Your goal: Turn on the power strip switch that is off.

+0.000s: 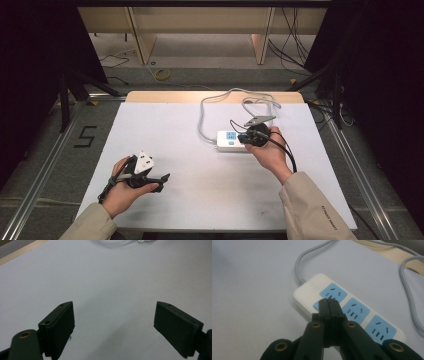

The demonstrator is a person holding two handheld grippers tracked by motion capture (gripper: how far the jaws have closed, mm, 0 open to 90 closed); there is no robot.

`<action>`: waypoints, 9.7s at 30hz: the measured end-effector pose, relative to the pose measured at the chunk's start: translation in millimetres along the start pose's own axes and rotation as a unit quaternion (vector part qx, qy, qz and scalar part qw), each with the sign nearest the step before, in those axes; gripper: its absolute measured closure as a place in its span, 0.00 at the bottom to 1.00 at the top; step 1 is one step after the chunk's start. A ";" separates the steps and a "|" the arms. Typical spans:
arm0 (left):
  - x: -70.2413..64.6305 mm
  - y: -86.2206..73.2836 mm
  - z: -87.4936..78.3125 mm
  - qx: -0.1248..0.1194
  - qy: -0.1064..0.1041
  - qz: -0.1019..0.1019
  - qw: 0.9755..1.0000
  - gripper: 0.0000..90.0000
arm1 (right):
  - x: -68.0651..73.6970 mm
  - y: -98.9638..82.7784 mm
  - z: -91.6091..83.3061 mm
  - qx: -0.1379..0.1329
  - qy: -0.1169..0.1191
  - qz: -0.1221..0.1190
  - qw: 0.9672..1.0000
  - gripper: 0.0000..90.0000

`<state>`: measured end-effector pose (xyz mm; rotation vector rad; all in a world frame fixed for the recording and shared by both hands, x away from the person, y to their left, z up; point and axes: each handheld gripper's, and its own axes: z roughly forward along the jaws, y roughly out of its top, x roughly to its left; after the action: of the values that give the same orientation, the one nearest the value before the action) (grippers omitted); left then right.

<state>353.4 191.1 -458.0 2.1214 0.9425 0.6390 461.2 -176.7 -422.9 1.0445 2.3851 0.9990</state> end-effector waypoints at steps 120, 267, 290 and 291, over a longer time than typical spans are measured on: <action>-2.7 1.5 1.1 0.002 -0.005 0.011 1.000 0.19 | 3.6 33.1 57.3 0.128 0.007 -0.003 0.992 1.00; -3.0 0.3 1.4 0.010 -0.004 0.015 1.000 0.19 | -6.3 13.6 11.7 0.054 0.009 0.034 0.998 0.64; -2.3 -1.2 1.4 0.011 -0.002 0.007 1.000 0.19 | -16.7 -13.0 -28.5 0.012 0.013 0.043 0.999 0.54; -2.3 -1.2 1.3 0.011 -0.002 0.007 1.000 0.19 | -17.2 -14.2 -31.0 0.009 0.013 0.041 0.999 0.54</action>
<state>352.4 189.3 -460.0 2.1507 0.9369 0.6329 448.4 -210.8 -411.2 1.1507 2.3933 1.0252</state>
